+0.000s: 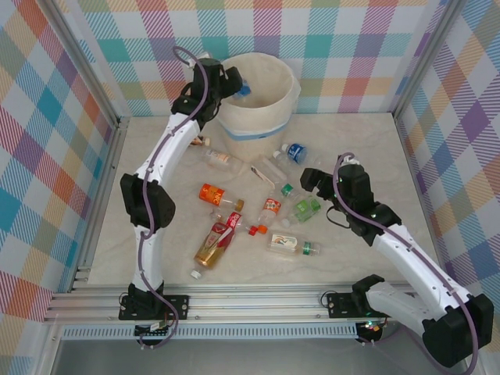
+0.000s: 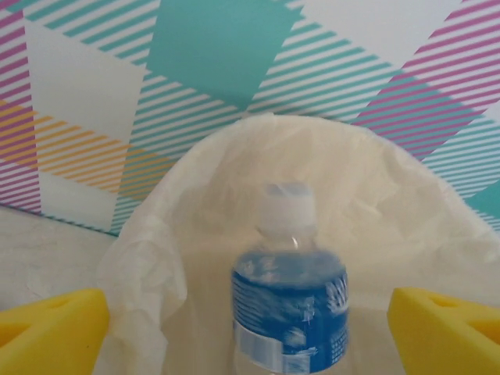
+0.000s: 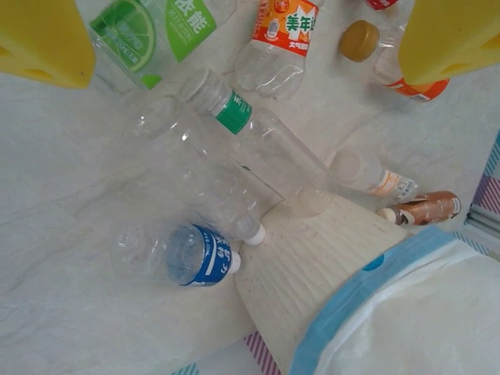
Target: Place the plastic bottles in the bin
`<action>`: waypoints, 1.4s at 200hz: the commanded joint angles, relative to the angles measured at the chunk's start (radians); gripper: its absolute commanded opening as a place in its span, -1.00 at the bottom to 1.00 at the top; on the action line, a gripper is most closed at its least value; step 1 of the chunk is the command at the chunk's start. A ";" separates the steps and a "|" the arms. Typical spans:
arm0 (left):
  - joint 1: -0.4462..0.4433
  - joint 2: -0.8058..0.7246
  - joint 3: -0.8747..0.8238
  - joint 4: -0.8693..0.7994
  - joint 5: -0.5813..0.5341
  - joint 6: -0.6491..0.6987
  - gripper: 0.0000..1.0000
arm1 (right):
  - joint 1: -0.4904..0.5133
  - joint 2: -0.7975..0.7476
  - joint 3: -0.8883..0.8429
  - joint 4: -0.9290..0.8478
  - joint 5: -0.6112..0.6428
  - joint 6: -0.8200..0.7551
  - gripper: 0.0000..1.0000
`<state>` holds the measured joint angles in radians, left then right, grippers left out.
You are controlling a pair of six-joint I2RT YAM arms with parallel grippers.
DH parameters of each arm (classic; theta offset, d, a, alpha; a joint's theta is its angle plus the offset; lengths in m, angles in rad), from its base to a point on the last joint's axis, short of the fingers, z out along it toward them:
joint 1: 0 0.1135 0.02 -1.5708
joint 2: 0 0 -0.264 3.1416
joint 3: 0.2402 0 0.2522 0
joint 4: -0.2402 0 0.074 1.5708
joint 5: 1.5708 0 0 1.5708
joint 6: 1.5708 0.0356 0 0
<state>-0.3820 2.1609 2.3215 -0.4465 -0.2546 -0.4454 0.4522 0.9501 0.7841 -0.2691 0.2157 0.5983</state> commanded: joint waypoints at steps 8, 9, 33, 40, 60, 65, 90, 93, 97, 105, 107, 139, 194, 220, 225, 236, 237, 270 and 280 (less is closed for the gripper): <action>-0.006 0.017 0.122 -0.115 0.028 0.034 0.89 | 0.003 -0.008 -0.012 -0.036 0.018 0.016 0.99; -0.006 0.017 0.124 -0.117 0.031 0.035 0.90 | 0.003 -0.008 -0.012 -0.038 0.018 0.017 0.99; -0.006 -0.003 0.141 -0.165 0.083 0.066 1.00 | 0.003 0.015 -0.009 -0.083 -0.043 -0.013 0.99; -0.006 -0.015 0.139 -0.179 0.096 0.078 1.00 | 0.003 0.025 -0.004 -0.106 -0.083 -0.029 0.99; -0.006 -0.052 0.123 -0.212 0.128 0.116 1.00 | 0.003 0.056 -0.001 -0.157 -0.253 -0.095 0.99; -0.007 -0.066 0.110 -0.214 0.137 0.125 1.00 | 0.003 0.063 -0.001 -0.167 -0.300 -0.112 0.99; -0.006 -0.184 -0.062 -0.138 0.164 0.139 1.00 | 0.005 0.091 -0.009 -0.218 -0.444 -0.178 0.99; -0.006 -0.203 -0.094 -0.118 0.166 0.140 1.00 | 0.006 0.094 -0.011 -0.219 -0.455 -0.187 0.99; -0.006 -0.229 -0.133 -0.094 0.165 0.139 1.00 | 0.006 0.098 -0.014 -0.224 -0.470 -0.199 0.99; -0.006 -0.284 -0.233 -0.031 0.163 0.134 1.00 | 0.010 0.100 -0.017 -0.229 -0.497 -0.223 0.99; -0.006 -0.298 -0.256 -0.017 0.162 0.132 1.00 | 0.012 0.102 -0.018 -0.230 -0.504 -0.231 0.99; -0.006 -0.487 -0.569 0.159 0.141 0.104 1.00 | 0.050 0.109 -0.044 -0.229 -0.527 -0.335 0.94; 0.015 -0.680 -0.898 0.314 0.183 0.014 1.00 | 0.139 0.227 -0.067 -0.212 -0.448 -0.380 0.94; 0.018 -0.762 -1.028 0.354 0.223 -0.025 1.00 | 0.208 0.320 -0.042 -0.237 -0.412 -0.387 0.97; 0.020 -0.775 -1.046 0.348 0.230 -0.030 1.00 | 0.219 0.334 -0.034 -0.245 -0.403 -0.388 0.97; 0.022 -0.803 -1.081 0.326 0.242 -0.038 1.00 | 0.243 0.366 -0.016 -0.260 -0.375 -0.386 0.98; 0.022 -0.806 -1.084 0.323 0.242 -0.039 1.00 | 0.244 0.369 -0.014 -0.261 -0.373 -0.387 0.98; 0.029 -0.927 -1.240 0.291 0.233 -0.083 1.00 | 0.301 0.438 0.017 -0.313 -0.260 -0.340 1.00; 0.031 -0.967 -1.283 0.266 0.222 -0.085 1.00 | 0.318 0.442 0.014 -0.320 -0.224 -0.314 1.00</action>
<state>-0.3664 1.2903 1.1213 -0.1577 -0.0372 -0.4927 0.7341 1.3781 0.7658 -0.5335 -0.1246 0.2462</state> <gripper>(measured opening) 0.999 0.998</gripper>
